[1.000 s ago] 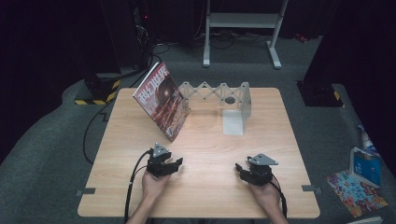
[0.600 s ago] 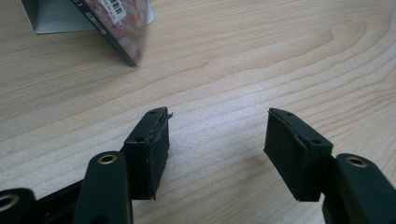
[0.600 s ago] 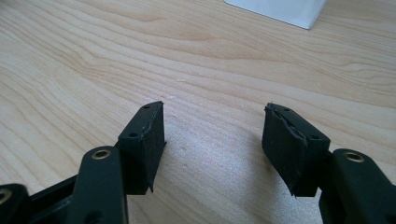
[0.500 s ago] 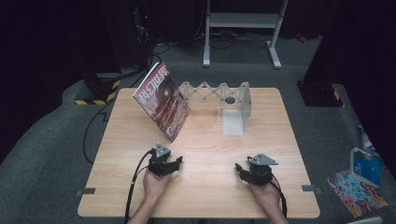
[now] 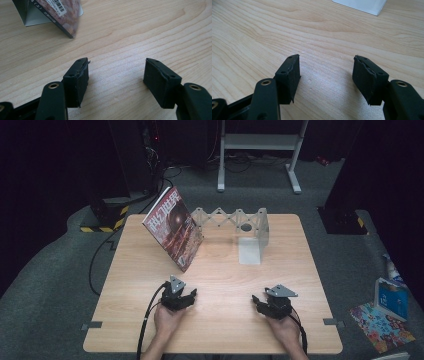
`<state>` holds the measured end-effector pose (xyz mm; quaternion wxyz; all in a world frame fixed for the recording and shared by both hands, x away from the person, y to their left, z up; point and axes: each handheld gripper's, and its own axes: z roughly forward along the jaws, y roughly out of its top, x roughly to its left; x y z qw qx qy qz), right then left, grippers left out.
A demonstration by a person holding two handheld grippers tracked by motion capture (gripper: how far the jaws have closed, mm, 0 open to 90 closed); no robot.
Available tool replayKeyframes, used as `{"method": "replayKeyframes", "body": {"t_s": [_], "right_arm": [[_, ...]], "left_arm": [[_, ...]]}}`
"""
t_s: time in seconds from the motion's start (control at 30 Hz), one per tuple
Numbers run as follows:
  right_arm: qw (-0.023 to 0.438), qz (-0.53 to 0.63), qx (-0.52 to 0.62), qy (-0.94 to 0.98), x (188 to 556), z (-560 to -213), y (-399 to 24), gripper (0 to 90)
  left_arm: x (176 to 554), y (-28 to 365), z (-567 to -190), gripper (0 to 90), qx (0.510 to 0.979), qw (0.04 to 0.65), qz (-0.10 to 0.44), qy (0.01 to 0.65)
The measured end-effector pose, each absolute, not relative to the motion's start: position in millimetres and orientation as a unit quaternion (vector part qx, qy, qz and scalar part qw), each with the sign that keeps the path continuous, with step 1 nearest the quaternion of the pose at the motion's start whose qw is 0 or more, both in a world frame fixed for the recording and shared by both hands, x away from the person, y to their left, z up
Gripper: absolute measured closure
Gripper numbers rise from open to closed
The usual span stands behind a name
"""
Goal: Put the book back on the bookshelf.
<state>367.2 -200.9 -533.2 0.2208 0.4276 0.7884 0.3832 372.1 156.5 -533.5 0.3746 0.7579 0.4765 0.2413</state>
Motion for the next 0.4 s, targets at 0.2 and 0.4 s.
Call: {"method": "replayKeyframes", "body": {"t_s": [0.2,0.4], "right_arm": [[0.221,0.383,0.428,0.788,367.2,-533.4,-200.8,38.6],[0.221,0.384,0.428,0.788,367.3,-533.4,-200.8,38.6]], "left_arm": [[372.0,156.6,-533.5,36.4,0.758,0.374,0.242,0.476],[371.9,156.7,-533.4,36.4,0.758,0.374,0.241,0.476]]}}
